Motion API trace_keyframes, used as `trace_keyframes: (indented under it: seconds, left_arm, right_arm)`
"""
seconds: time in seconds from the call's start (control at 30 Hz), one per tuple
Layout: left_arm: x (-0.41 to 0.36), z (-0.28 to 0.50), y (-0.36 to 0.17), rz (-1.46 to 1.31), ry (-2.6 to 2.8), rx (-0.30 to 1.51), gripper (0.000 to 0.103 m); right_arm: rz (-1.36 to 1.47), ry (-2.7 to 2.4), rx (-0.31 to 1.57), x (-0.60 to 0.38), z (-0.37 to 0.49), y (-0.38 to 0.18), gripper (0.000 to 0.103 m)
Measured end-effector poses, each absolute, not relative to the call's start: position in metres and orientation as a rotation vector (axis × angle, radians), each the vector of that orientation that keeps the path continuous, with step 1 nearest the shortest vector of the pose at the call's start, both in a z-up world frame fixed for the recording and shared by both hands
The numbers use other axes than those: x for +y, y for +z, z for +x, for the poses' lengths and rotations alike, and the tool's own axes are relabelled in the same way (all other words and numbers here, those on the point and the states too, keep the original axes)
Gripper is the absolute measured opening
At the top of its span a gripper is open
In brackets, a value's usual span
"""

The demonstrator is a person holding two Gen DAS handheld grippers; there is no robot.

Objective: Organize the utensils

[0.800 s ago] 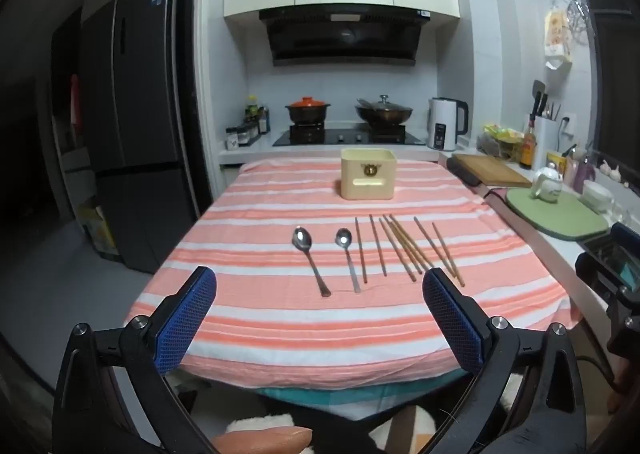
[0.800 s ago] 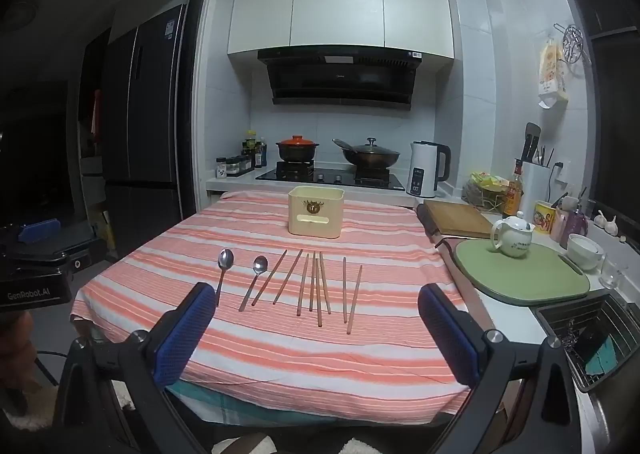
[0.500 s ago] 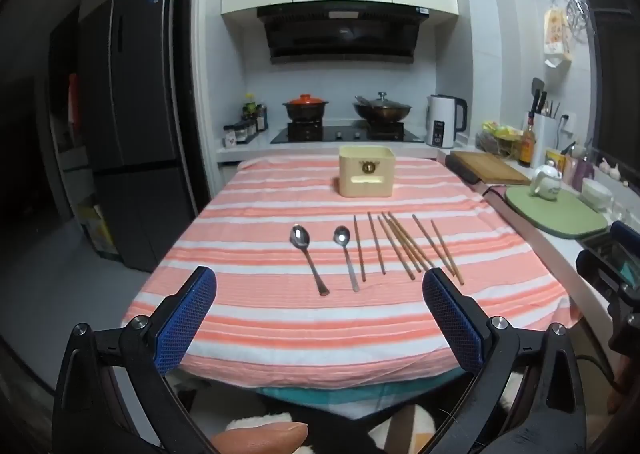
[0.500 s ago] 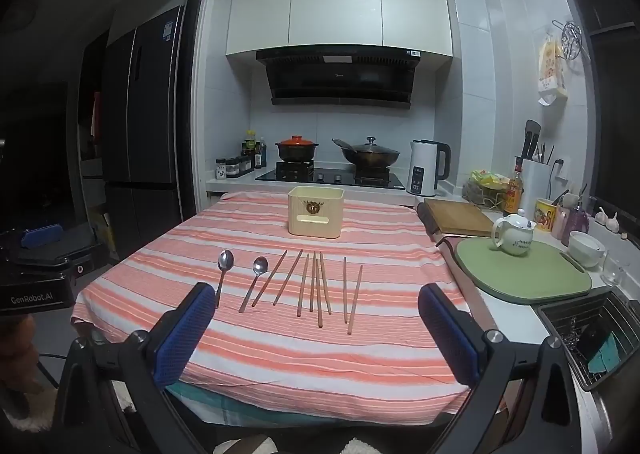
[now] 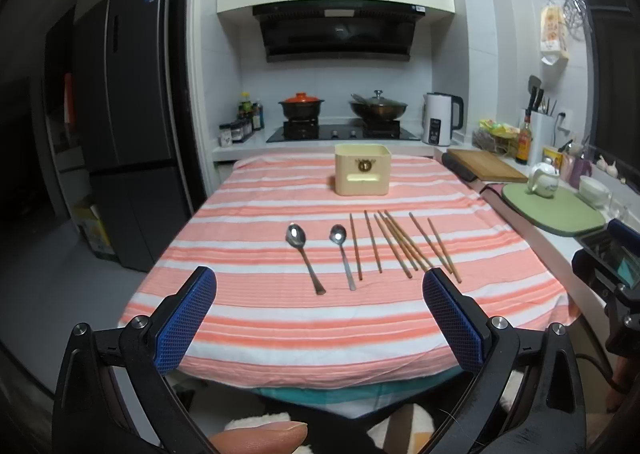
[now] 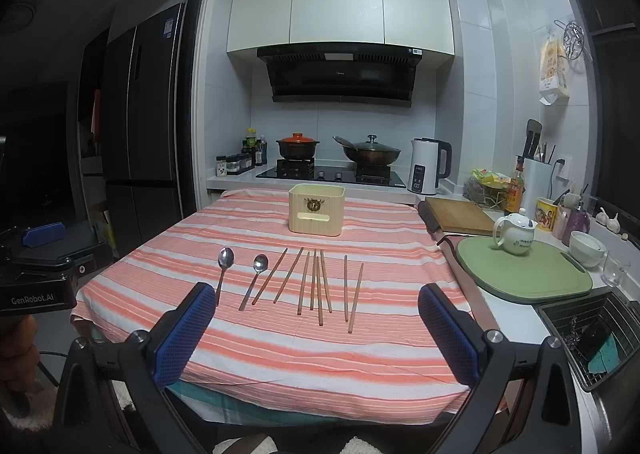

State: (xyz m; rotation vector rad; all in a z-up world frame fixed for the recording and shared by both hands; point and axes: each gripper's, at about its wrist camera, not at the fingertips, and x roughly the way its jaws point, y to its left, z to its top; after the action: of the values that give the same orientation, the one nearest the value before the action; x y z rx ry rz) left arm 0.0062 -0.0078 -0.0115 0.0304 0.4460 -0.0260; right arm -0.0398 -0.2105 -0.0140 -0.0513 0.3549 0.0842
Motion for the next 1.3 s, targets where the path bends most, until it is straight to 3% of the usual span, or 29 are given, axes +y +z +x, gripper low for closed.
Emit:
trace_keyframes:
  seconds: [1.3]
  left_arm:
    - [-0.0089,0.0067,-0.0101,0.033,-0.030,0.451,0.103]
  right_arm:
    - [-0.056,0.087,0.364,-0.2090,-0.0381,-0.0130,0.103]
